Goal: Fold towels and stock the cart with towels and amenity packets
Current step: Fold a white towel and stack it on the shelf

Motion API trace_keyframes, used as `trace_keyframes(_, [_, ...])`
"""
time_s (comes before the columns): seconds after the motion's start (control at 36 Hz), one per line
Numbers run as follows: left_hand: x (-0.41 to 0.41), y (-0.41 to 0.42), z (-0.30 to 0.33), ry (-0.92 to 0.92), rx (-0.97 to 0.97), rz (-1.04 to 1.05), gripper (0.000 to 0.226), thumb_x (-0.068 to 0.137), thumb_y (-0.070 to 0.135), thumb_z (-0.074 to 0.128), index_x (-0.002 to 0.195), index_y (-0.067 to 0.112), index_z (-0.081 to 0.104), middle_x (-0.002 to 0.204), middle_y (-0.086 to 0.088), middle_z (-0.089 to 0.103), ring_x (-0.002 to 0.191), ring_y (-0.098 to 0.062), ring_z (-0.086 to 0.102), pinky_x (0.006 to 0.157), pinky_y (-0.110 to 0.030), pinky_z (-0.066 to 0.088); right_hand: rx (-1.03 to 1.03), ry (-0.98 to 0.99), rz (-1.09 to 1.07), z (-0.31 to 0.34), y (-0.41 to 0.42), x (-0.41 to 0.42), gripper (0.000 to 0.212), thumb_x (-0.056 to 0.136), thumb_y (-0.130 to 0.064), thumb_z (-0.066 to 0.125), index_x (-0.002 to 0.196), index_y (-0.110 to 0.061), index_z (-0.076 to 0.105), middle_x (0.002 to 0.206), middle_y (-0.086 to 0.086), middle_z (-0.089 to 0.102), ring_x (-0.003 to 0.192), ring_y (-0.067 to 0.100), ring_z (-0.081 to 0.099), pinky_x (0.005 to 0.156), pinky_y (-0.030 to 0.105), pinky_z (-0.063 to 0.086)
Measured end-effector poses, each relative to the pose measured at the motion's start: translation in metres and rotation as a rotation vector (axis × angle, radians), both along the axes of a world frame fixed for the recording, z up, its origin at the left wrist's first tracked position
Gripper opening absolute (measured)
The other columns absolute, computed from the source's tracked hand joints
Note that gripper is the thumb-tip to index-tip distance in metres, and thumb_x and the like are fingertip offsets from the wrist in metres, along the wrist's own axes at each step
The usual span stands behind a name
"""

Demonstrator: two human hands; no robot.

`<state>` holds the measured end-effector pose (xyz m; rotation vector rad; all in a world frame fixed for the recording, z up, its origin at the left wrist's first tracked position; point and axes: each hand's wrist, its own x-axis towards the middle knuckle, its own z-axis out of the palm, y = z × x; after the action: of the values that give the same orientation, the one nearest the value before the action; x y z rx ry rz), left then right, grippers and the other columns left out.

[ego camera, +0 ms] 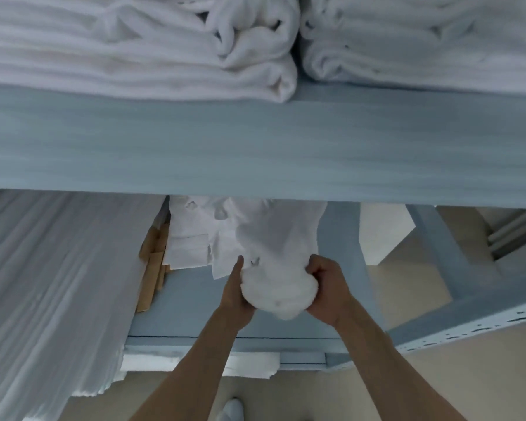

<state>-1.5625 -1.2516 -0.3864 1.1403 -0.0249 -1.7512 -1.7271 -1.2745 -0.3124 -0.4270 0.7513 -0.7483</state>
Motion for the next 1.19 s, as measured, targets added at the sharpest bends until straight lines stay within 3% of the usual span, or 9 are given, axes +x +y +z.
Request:
trace_keyframes(0.14, [-0.008,-0.001,-0.01,-0.247,0.172,-0.106,0.033,0.107,0.013,0.036,0.081,0.003,0.054,0.07,-0.015,0.061,0.064,-0.029,0.058,0.076,-0.035,0.058,-0.002,0.265,0.258,-0.014,0.042,-0.02,0.015,0.046,-0.012,0.064,0.059,-0.012,0.072,0.072,0.002,0.07,0.07,0.016,0.068,0.065,0.023,0.052])
trace_keyframes(0.25, [-0.018,-0.003,-0.014,-0.273,0.086,-0.291,0.046,0.106,0.007,0.035,0.065,0.006,0.054,0.048,-0.006,0.055,0.053,-0.021,0.055,0.047,-0.022,0.048,0.093,0.421,0.251,-0.051,0.077,-0.037,0.029,0.08,-0.027,0.07,0.105,-0.012,0.07,0.1,0.005,0.075,0.091,0.02,0.07,0.08,0.03,0.056])
trace_keyframes(0.33, [-0.031,-0.003,-0.001,-0.174,-0.11,-0.39,0.066,0.103,0.007,0.041,0.045,0.017,0.069,0.048,0.002,0.06,0.049,-0.015,0.06,0.046,-0.02,0.051,0.013,0.597,0.136,-0.068,0.104,-0.045,0.029,0.106,-0.029,0.04,0.128,-0.023,0.058,0.118,0.0,0.072,0.109,0.022,0.067,0.093,0.041,0.055])
trace_keyframes(0.47, [-0.051,0.019,0.015,-0.103,-0.192,-0.565,0.053,0.101,0.03,0.049,0.056,0.028,0.078,0.062,0.006,0.071,0.057,-0.006,0.069,0.051,-0.019,0.053,0.259,0.615,-0.453,-0.07,0.122,-0.056,0.014,0.103,-0.009,0.048,0.102,-0.016,0.06,0.093,0.006,0.066,0.082,0.025,0.061,0.073,0.041,0.05])
trace_keyframes(0.56, [-0.058,0.041,0.033,-0.096,-0.218,-0.729,0.029,0.092,0.04,0.059,0.075,0.034,0.081,0.082,0.009,0.077,0.075,-0.006,0.073,0.062,-0.02,0.056,0.43,0.648,-0.37,-0.067,0.13,-0.07,0.025,0.103,-0.006,0.046,0.08,-0.013,0.053,0.078,0.005,0.054,0.068,0.021,0.049,0.061,0.034,0.041])
trace_keyframes(0.72, [-0.063,0.097,0.035,-0.094,-0.258,-0.721,0.02,0.078,0.04,0.065,0.08,0.029,0.081,0.085,0.008,0.077,0.079,-0.006,0.072,0.065,-0.018,0.054,0.139,0.584,-0.344,-0.051,0.154,-0.089,0.03,0.102,0.002,0.042,0.089,-0.023,0.055,0.089,-0.002,0.063,0.078,0.013,0.062,0.063,0.028,0.047])
trace_keyframes(0.83, [-0.07,0.132,0.031,-0.151,-0.242,-0.582,0.045,0.073,0.061,0.071,0.087,0.02,0.081,0.083,-0.001,0.075,0.079,-0.015,0.071,0.068,-0.022,0.053,0.188,0.31,-0.472,-0.045,0.173,-0.094,0.031,0.105,-0.034,0.039,0.084,-0.02,0.057,0.056,-0.003,0.063,0.051,0.015,0.063,0.056,0.027,0.047])
trace_keyframes(0.92, [-0.087,0.157,0.034,-0.187,-0.198,-0.571,0.071,0.079,0.077,0.059,0.117,0.019,0.075,0.124,-0.007,0.068,0.113,-0.024,0.065,0.093,-0.031,0.049,0.105,0.283,-0.433,-0.042,0.199,-0.112,0.034,0.104,-0.031,0.041,0.082,-0.019,0.064,0.059,-0.001,0.064,0.052,0.014,0.063,0.058,0.029,0.045])
trace_keyframes(1.19, [-0.148,0.218,0.069,-0.474,-0.253,-0.316,0.032,0.093,0.033,0.067,0.113,0.008,0.072,0.109,-0.007,0.076,0.104,-0.027,0.071,0.083,-0.036,0.057,0.112,0.017,-0.383,-0.025,0.269,-0.151,0.034,0.093,-0.025,0.053,0.081,-0.011,0.082,0.09,0.011,0.076,0.079,0.024,0.074,0.064,0.034,0.06])
